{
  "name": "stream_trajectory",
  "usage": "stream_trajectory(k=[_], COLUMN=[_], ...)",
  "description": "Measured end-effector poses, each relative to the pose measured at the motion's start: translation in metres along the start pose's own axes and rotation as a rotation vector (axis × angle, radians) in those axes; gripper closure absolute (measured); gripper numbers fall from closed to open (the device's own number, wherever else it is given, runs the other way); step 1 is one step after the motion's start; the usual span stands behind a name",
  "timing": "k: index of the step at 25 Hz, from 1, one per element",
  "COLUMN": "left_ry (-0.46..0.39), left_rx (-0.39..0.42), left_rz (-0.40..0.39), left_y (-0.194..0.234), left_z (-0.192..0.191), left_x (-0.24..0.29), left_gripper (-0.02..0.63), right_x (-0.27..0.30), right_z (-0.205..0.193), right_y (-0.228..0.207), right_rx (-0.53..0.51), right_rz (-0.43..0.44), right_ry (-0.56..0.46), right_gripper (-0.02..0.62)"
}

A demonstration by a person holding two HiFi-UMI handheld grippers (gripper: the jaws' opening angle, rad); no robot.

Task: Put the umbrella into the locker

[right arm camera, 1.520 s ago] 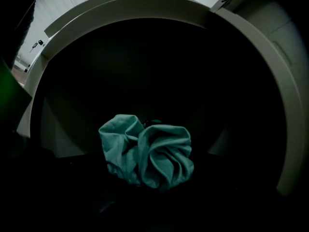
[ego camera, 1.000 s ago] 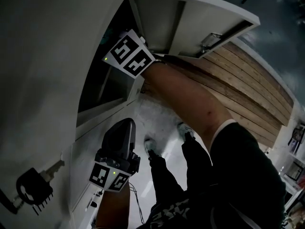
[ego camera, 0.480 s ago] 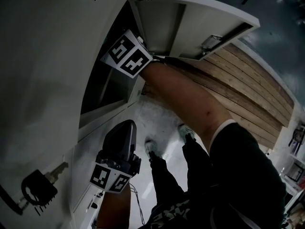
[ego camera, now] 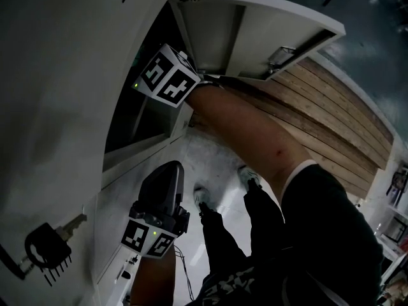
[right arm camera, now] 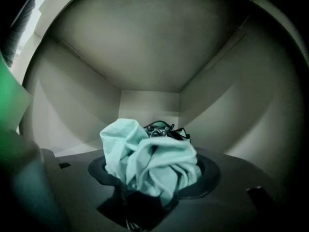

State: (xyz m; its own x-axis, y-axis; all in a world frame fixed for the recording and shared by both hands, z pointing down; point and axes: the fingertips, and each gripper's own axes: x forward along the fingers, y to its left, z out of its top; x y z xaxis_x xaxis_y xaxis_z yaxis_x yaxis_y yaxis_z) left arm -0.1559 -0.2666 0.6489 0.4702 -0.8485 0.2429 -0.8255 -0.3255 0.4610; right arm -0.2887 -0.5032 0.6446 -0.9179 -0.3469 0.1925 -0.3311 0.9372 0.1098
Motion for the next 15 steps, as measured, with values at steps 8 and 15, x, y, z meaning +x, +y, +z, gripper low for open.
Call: stream_trajectory(k=[8, 15], left_ry=[0.004, 0.006], left_rx=[-0.005, -0.003], left_rz=[-0.007, -0.018], left_y=[-0.006, -0.016], left_z=[-0.004, -0.007], left_x=[0.0, -0.001], left_gripper=[0.598, 0.598], right_x=[-0.008, -0.02], right_z=[-0.004, 0.001], right_y=[0.009, 0.013], right_rx=[0.014, 0.037], right_rz=[0.035, 0.033], right_ry=[0.018, -0.012], right_gripper=[0.255, 0.255])
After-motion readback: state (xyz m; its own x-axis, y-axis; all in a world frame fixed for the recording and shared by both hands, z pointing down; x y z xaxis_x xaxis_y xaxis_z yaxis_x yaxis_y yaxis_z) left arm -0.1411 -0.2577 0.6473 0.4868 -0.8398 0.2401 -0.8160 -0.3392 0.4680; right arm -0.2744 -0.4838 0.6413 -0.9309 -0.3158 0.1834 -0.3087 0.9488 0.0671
